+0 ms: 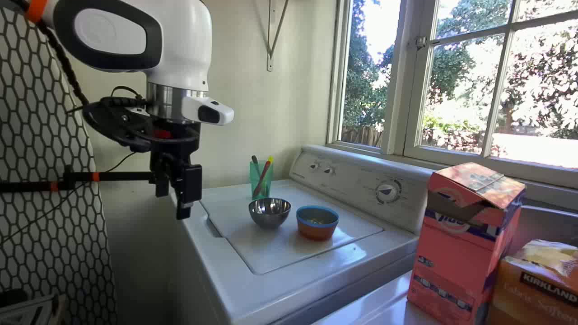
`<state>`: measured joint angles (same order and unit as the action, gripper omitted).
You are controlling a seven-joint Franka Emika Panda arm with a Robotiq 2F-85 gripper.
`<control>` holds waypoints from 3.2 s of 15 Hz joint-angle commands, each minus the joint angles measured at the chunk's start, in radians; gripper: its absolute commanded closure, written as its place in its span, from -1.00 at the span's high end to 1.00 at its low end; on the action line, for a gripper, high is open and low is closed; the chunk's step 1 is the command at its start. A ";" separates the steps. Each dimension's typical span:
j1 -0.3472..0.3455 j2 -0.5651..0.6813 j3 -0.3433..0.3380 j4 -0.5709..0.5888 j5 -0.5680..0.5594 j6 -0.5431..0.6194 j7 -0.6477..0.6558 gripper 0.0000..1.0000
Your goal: Move the object from the silver bowl into the orange and light blue bowl
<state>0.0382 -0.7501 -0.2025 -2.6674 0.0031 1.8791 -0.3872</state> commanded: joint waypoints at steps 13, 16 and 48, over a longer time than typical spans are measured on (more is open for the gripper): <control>-0.009 0.002 0.008 0.002 0.006 -0.002 -0.005 1.00; -0.009 0.002 0.008 0.002 0.006 -0.002 -0.005 1.00; 0.056 0.509 0.097 0.151 0.211 0.706 0.196 1.00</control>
<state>0.0843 -0.2876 -0.1009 -2.5396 0.1441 2.5633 -0.1606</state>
